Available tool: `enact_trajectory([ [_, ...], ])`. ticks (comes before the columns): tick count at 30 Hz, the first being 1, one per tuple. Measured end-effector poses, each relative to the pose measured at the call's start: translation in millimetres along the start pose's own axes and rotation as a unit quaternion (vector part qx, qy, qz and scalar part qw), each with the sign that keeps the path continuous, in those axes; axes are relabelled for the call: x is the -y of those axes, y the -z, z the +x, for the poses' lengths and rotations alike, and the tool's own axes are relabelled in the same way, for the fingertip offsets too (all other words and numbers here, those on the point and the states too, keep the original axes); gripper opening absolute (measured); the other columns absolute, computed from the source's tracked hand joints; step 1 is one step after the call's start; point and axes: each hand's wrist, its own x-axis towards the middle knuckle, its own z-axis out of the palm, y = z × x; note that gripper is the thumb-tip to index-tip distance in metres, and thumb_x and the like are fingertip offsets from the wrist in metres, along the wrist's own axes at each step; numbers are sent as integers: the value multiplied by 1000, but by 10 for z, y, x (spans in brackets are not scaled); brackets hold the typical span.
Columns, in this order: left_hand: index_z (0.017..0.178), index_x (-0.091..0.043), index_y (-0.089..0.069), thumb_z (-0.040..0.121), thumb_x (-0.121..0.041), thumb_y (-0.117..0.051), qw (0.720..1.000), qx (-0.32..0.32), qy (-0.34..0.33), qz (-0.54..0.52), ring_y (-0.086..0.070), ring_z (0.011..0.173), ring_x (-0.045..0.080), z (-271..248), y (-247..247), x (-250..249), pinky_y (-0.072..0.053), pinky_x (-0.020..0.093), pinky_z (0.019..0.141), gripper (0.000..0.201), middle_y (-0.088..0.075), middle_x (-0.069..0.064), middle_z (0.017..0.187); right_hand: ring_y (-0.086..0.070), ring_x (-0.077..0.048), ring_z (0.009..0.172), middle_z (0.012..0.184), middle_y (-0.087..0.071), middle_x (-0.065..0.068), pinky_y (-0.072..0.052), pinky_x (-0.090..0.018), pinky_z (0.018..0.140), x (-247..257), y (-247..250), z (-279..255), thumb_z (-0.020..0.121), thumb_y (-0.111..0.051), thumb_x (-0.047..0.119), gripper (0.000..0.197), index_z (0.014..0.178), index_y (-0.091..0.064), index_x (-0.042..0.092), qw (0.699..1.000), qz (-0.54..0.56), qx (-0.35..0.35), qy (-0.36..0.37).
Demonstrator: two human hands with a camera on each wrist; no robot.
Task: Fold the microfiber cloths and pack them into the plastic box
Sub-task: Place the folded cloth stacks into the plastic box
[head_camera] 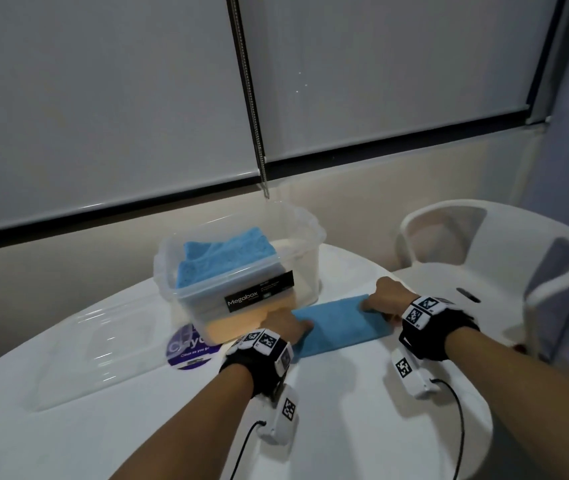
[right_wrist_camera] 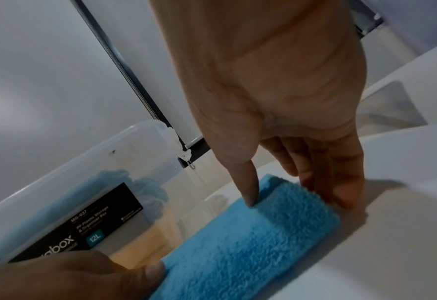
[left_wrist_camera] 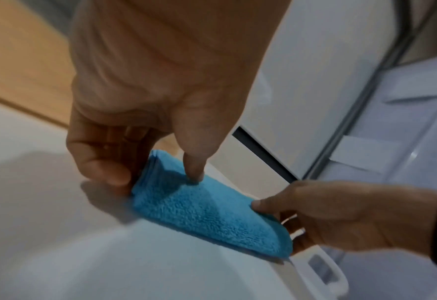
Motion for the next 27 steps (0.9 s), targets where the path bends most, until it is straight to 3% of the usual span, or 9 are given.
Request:
enact_trajectory([
  [3, 126, -9, -58, 82, -53, -70, 998, 4, 20, -64, -67, 108, 30, 78, -115, 8, -55, 36, 92, 63, -67, 12, 123, -58, -32, 106, 127, -55, -19, -49, -32, 65, -37, -137, 70, 81, -79, 25, 55, 119, -48, 0, 1000, 20, 7, -20],
  [6, 124, -11, -63, 89, -37, -67, 997, 14, 16, -74, -65, 114, 26, 51, -145, -71, -53, 34, 96, 43, -67, 10, 126, -55, -33, 120, 134, -53, -19, -46, -31, 79, -27, -189, 87, 80, -82, 23, 67, 131, -47, -1, 999, 31, 5, -42],
  [9, 121, -9, -64, 93, -29, -63, 995, -19, 38, -89, -63, 118, 26, -2, -115, -109, -51, 31, 98, 35, -65, 9, 124, -57, -31, 113, 131, -55, -20, -47, -33, 81, -35, -164, 55, 79, -82, 19, 70, 133, -44, -3, 997, 51, 34, -53],
  [11, 116, -6, -63, 85, -30, -72, 990, -12, 27, -136, -67, 107, 28, -19, -95, -70, -56, 35, 91, 41, -66, 9, 117, -60, -33, 110, 124, -59, -20, -53, -38, 83, -51, -117, 32, 77, -83, 19, 68, 131, -46, -1, 996, 64, 47, -50],
  [14, 104, -4, -65, 73, -30, -81, 984, -8, -23, -178, -72, 87, 28, -71, -17, -21, -63, 47, 72, 44, -70, 13, 101, -64, -34, 99, 113, -63, -17, -57, -42, 79, -104, -8, 63, 69, -82, 26, 65, 123, -52, 6, 994, 85, 61, -32],
  [16, 98, -5, -66, 73, -24, -82, 977, -26, -74, -200, -72, 85, 28, -128, 62, -43, -62, 49, 71, 35, -72, 14, 95, -67, -33, 94, 109, -65, -15, -59, -48, 81, -64, 119, 0, 66, -78, 29, 59, 117, -56, 10, 990, 120, 70, -36],
  [20, 100, -13, -58, 72, -25, -86, 955, -72, -159, -238, -70, 91, 23, -346, 372, -172, -60, 46, 78, 41, -69, 6, 98, -62, -30, 78, 93, -63, -15, -58, -39, 48, 123, 402, -357, 92, -63, 15, 18, 107, -53, 10, 957, 247, 138, -69],
  [23, 94, -18, -56, 67, -31, -88, 933, -115, -199, -276, -72, 85, 22, -471, 699, -218, -60, 50, 74, 44, -71, 5, 95, -65, -25, 76, 89, -70, -11, -57, -36, 55, 173, 600, -408, 95, -60, 12, 21, 115, -57, 11, 934, 312, 169, -32],
  [27, 97, -17, -55, 71, -30, -88, 915, -163, -217, -300, -73, 82, 22, -577, 1248, -163, -61, 47, 71, 44, -72, 5, 94, -65, -28, 89, 108, -68, -17, -51, -35, 71, 466, 888, -385, 88, -70, 7, 46, 131, -56, -2, 921, 363, 125, 59],
])
